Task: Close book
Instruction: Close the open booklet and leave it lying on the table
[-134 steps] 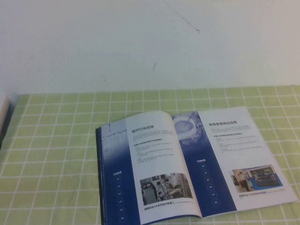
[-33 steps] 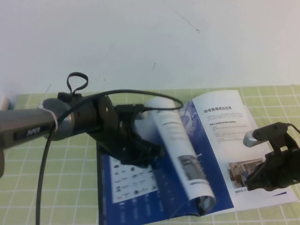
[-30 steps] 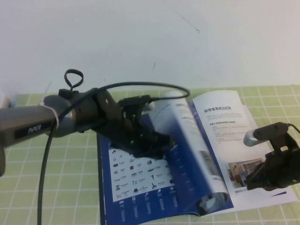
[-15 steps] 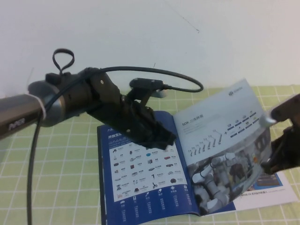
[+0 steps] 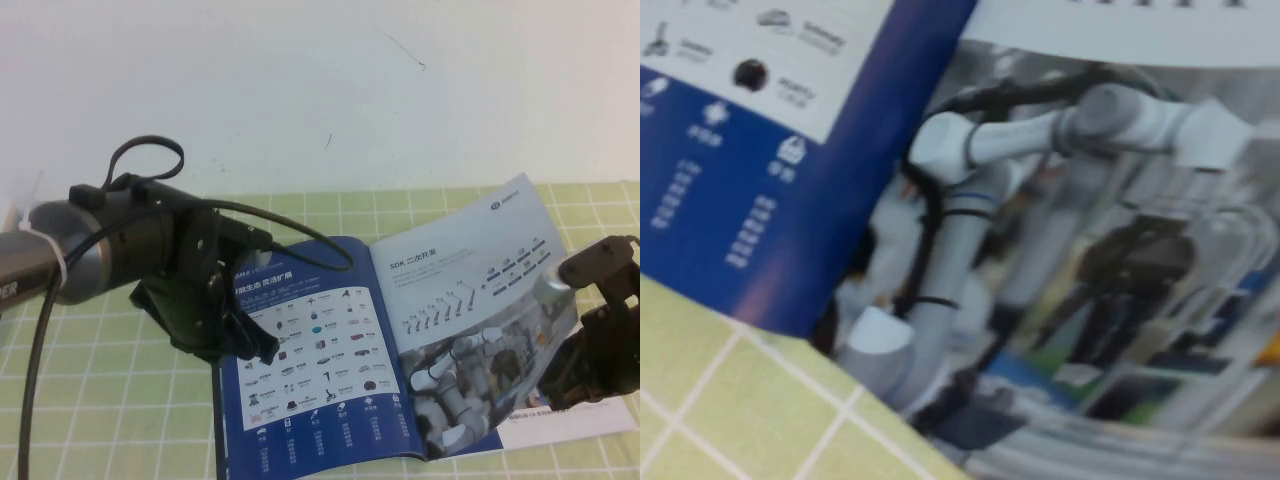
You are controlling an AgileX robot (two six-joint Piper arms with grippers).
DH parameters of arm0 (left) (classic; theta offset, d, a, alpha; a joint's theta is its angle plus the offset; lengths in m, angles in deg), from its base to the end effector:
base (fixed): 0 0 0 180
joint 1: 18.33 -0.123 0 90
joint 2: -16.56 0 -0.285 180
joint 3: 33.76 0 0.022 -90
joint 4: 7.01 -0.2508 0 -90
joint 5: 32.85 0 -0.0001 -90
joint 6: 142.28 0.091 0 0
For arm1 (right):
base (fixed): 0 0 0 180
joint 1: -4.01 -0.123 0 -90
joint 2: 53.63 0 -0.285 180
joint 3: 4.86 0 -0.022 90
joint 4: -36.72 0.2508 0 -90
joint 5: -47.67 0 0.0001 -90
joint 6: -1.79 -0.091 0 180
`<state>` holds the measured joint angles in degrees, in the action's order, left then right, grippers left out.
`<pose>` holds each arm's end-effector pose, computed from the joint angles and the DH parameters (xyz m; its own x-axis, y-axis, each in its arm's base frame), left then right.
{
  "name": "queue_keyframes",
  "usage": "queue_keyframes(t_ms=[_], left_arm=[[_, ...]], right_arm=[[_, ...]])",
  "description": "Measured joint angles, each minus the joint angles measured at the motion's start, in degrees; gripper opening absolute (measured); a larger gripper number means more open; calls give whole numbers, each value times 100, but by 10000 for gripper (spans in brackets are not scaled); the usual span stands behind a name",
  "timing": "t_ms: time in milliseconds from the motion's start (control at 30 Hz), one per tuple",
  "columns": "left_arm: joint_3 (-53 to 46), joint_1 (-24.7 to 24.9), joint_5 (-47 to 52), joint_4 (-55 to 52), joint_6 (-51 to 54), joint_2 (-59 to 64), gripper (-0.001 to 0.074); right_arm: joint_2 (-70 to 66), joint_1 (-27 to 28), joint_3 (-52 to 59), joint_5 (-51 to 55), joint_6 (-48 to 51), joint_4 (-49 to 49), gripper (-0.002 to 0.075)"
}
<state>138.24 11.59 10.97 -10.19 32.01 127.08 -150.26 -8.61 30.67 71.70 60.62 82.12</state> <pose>0.3123 -0.1757 0.2028 -0.8533 0.4224 -0.3057 0.4383 0.8987 0.0184 0.2652 0.0865 0.1790 -0.7112 -0.4300 -0.5562 -0.5710 0.8148 0.1003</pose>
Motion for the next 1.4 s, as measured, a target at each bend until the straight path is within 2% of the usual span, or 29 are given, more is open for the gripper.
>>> queue_keyframes(t_ms=[133, 333, 467, 600, 833, 933, 1400], left_arm=[[-143, -28, -80, -141, -229, 0, -2], [-186, -28, -152, -342, -358, -8, -2], [-257, -28, -178, -601, -748, 30, -2], [-327, -28, -296, -767, -1134, 191, -2], [-340, -28, -603, -563, -1197, 372, -2], [-340, -28, -688, -403, -1201, 420, -2], [-340, -28, -221, -410, -1570, 497, -2]], right_arm=[[298, -21, 14, 25, 0, 116, -3], [1845, -21, -155, -692, 12, 210, -3], [2044, -21, -379, -734, 34, 311, -3], [1132, -21, -401, -376, 189, 558, -3], [-906, -91, -401, -313, 1509, 1695, -3], [-1417, -91, -401, -406, 1747, 1888, -3], [-1864, -91, -520, -452, 1791, 2108, -3]])
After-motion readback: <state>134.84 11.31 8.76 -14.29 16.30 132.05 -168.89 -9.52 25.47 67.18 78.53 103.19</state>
